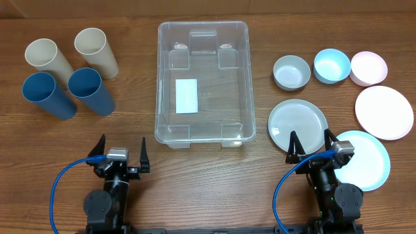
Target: Pack container
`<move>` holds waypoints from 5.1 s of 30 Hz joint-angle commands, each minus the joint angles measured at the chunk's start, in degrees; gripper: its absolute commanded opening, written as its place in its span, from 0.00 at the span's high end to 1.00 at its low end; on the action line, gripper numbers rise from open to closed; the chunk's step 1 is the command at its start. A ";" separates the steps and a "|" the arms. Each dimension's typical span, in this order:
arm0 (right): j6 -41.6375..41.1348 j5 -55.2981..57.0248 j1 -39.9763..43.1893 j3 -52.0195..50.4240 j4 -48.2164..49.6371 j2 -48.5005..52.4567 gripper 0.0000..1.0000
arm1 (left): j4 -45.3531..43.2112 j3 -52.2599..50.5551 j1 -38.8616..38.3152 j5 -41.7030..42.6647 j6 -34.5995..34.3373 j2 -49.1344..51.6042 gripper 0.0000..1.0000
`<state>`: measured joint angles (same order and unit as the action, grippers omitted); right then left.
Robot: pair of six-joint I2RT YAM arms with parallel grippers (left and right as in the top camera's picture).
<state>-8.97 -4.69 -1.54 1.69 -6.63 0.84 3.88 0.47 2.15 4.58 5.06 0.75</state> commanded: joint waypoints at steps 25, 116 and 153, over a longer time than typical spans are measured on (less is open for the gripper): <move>0.26 0.07 0.11 -0.35 0.44 -0.61 0.00 | 0.02 -0.20 0.50 1.01 0.09 -0.44 0.00; -22.82 4.61 12.87 41.81 -31.10 89.99 0.95 | 0.00 -0.20 0.50 1.01 0.09 -0.44 0.00; -11.30 -6.60 -14.73 87.30 -50.77 80.35 0.96 | 0.00 -0.20 0.50 1.01 0.09 -0.44 0.00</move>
<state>-20.71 -10.44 -10.59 87.66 -60.05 79.99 3.86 0.47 2.15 4.78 5.06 0.75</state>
